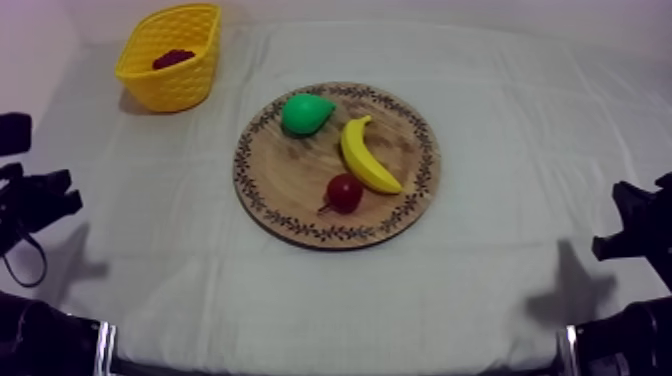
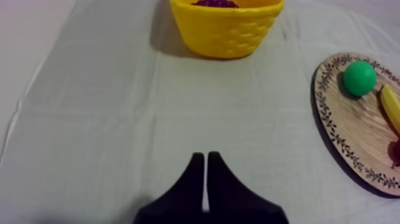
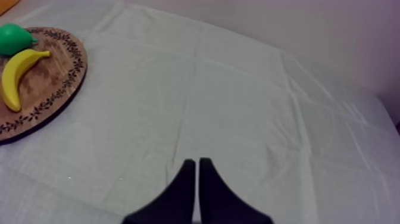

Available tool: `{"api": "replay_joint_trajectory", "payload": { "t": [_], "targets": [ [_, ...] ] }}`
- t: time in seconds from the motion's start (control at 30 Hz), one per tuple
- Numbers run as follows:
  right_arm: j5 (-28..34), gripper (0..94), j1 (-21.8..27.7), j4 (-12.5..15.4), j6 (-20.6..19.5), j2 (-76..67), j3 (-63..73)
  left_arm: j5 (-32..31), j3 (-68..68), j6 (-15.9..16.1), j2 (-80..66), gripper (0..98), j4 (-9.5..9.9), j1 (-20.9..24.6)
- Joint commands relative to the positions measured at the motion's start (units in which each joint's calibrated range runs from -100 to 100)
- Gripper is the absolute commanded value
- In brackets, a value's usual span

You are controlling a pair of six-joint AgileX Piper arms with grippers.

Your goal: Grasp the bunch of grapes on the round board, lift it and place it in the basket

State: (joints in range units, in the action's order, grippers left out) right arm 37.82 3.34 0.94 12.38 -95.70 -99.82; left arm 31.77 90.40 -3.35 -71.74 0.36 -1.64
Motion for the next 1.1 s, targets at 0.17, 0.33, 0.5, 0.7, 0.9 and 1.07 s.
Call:
{"api": "replay_joint_trajectory", "payload": {
  "t": [0.17, 0.33, 0.5, 0.7, 0.9, 1.07],
  "targets": [
    [0.0, 0.3, 0.02, 0.02, 0.0, 0.03, 0.04, -3.08, 8.22, -1.41, -12.53, 0.0, 0.22, -0.47],
    [0.0, 0.3, 0.02, 0.02, 0.0, 0.03, 0.04, -3.15, 9.18, -3.7, -15.4, 1.8, 0.53, -1.13],
    [0.0, 0.3, 0.02, 0.02, 0.02, 0.03, 0.04, -2.8, 9.42, -4.85, -19.03, 1.4, 0.83, -0.62],
    [0.0, 0.3, 0.02, 0.02, 0.03, 0.03, 0.04, -1.91, 9.48, -5.35, -22.88, 0.2, 1.31, -0.31],
    [0.0, 0.3, 0.02, 0.02, 0.01, 0.03, 0.04, -1.72, 9.49, -6.65, -25.67, 0.1, 1.4, -1.3],
    [0.0, 0.3, 0.02, 0.02, 0.0, 0.03, 0.04, -1.46, 9.49, -7.22, -27.67, 0.1, 1.44, -2.81]
  ]
}}
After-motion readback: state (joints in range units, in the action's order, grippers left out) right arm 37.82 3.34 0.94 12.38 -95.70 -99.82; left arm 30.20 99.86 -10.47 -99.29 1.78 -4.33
